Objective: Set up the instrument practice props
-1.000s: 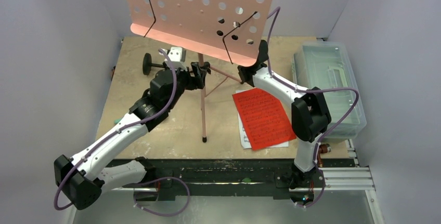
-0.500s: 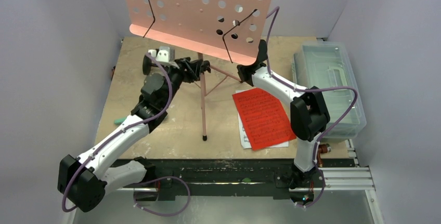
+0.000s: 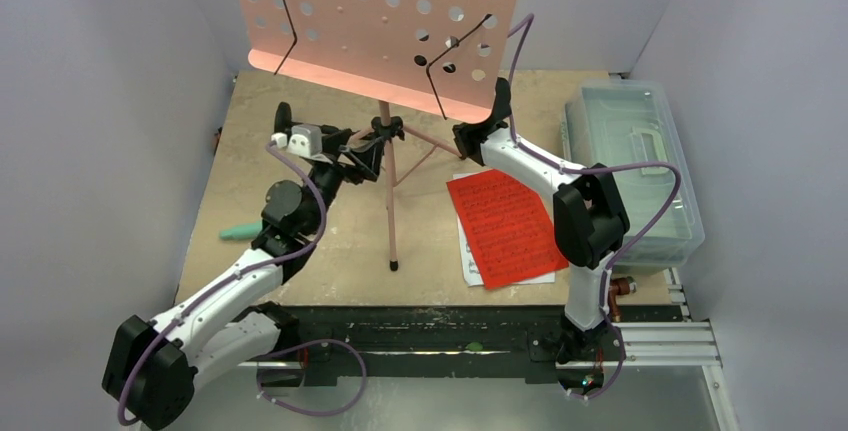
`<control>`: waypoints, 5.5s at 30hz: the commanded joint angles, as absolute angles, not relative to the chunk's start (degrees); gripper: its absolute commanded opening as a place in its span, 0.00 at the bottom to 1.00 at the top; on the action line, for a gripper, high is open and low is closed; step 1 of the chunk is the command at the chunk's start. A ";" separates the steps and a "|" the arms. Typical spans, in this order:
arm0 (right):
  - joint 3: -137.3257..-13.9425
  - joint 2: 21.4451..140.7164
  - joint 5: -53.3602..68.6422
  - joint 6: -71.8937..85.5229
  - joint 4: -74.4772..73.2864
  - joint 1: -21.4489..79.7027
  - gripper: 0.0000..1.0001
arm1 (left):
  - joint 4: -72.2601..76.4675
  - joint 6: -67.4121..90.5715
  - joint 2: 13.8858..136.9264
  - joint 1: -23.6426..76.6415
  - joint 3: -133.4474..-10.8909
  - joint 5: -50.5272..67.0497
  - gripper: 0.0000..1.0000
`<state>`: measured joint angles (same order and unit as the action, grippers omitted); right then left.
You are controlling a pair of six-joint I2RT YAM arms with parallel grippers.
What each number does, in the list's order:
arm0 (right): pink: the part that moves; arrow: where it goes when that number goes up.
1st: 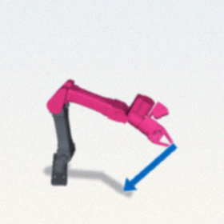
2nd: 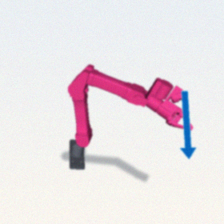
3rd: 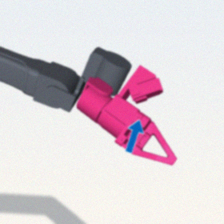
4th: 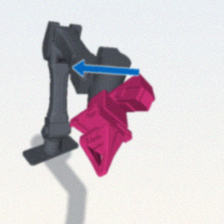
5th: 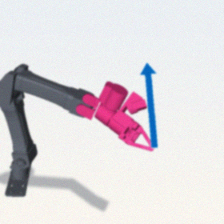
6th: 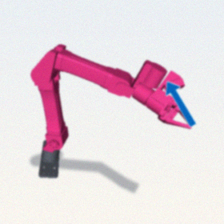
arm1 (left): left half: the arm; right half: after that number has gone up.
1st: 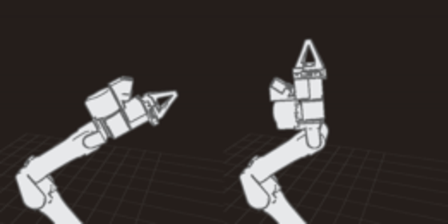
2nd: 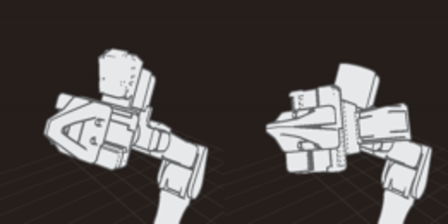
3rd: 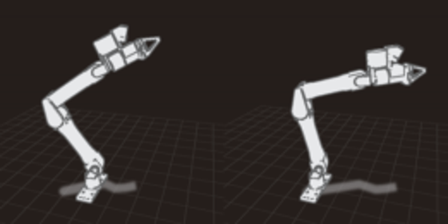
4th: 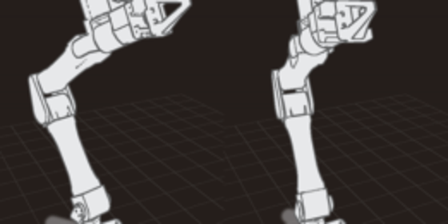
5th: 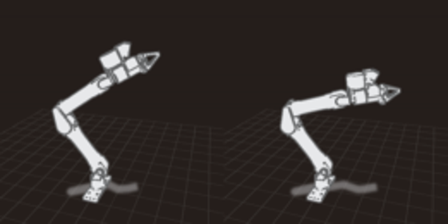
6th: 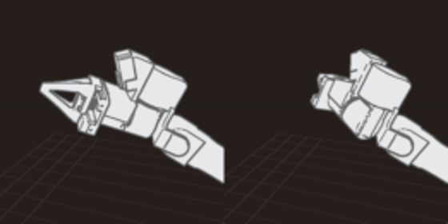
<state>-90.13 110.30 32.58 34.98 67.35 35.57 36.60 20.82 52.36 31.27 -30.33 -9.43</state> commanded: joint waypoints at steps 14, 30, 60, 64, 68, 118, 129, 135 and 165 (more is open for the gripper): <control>-96.39 106.99 31.63 37.59 78.16 36.21 0.00 | 78.43 16.64 74.95 28.48 -33.32 2.74 0.63; -95.16 106.49 30.45 34.34 74.57 38.62 0.00 | 69.05 9.13 79.32 28.48 -39.82 2.47 0.30; -62.80 87.45 30.78 42.20 37.08 27.89 0.74 | 52.79 2.38 73.93 28.47 -42.45 3.91 0.00; -61.07 87.63 30.10 49.63 38.99 31.19 0.75 | 52.17 3.07 74.14 28.48 -42.66 3.52 0.00; -61.13 89.16 28.25 52.91 37.27 33.12 0.74 | 51.54 3.57 74.09 28.48 -42.89 3.60 0.00; -35.88 91.30 13.75 45.70 65.39 35.54 0.57 | 46.78 5.13 74.43 28.43 -45.80 6.14 0.00; -28.20 95.39 21.31 -5.99 104.65 42.52 0.99 | 46.79 4.60 74.18 28.40 -45.65 5.44 0.00; -34.55 95.95 20.99 -21.77 99.23 43.13 0.97 | 46.76 4.57 73.98 28.39 -45.59 5.63 0.00; -50.06 97.57 19.50 -46.76 70.62 43.12 0.39 | 47.55 6.74 74.49 28.39 -45.73 7.20 0.00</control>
<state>-48.58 96.92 23.22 -44.18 71.61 43.29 49.54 5.41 74.98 27.86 -43.31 4.23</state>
